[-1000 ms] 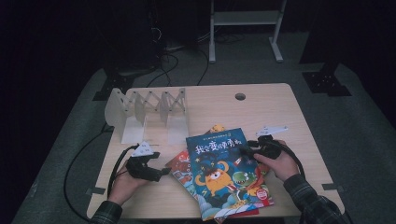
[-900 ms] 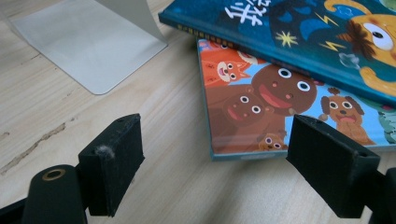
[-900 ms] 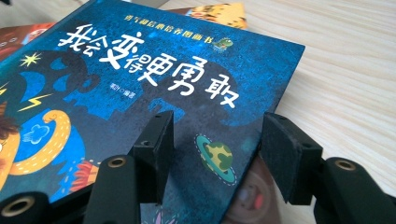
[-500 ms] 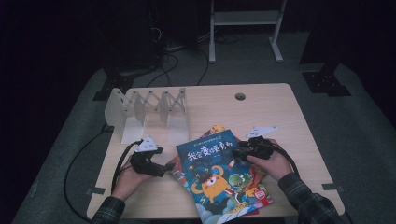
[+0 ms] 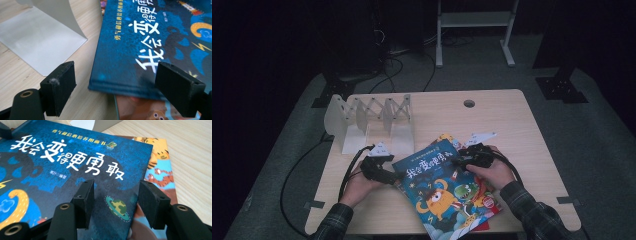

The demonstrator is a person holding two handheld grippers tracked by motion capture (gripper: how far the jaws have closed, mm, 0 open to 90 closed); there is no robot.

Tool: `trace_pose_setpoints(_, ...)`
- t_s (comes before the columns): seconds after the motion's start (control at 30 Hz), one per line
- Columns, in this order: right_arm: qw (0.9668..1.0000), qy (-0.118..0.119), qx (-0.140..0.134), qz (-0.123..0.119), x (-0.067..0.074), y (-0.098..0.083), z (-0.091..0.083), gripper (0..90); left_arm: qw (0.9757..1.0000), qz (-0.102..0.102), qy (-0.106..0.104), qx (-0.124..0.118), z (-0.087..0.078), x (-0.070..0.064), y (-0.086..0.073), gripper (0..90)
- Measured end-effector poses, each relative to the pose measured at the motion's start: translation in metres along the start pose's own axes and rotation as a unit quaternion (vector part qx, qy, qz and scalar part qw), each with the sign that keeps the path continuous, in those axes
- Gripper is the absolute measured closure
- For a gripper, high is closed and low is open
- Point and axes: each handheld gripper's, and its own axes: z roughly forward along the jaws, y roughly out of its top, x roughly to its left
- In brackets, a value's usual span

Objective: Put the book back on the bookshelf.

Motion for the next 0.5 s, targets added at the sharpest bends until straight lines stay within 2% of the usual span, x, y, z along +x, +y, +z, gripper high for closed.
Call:
trace_pose_setpoints(0.13, 1.0, 0.0, 0.007, -0.004, 0.001, -0.001, -0.004, 46.6, 0.9998, -0.016, -0.01, -0.005, -0.001, -0.001, -0.002, 20.5)
trace_pose_setpoints(0.2, 1.0, -0.002, 0.007, -0.003, 0.0, -0.002, -0.007, 46.6, 0.9998, -0.017, -0.011, -0.005, -0.001, -0.001, -0.003, 21.0)
trace_pose_setpoints(0.3, 0.9999, -0.006, -0.004, 0.008, -0.004, -0.011, -0.025, 46.6, 0.9994, -0.027, -0.021, -0.004, -0.003, -0.001, -0.005, 22.9)
trace_pose_setpoints(0.4, 0.9998, -0.011, -0.008, 0.012, -0.006, -0.019, -0.039, 46.3, 0.9993, -0.029, -0.022, -0.003, -0.003, -0.002, -0.005, 23.7)
trace_pose_setpoints(0.43, 0.9998, -0.011, -0.008, 0.012, -0.006, -0.019, -0.039, 46.3, 0.9994, -0.028, -0.021, -0.003, -0.004, -0.002, -0.005, 23.7)
trace_pose_setpoints(0.5, 0.9995, -0.015, -0.014, 0.026, -0.006, -0.031, -0.052, 45.8, 0.9994, -0.028, -0.018, -0.004, -0.004, -0.003, -0.006, 23.7)
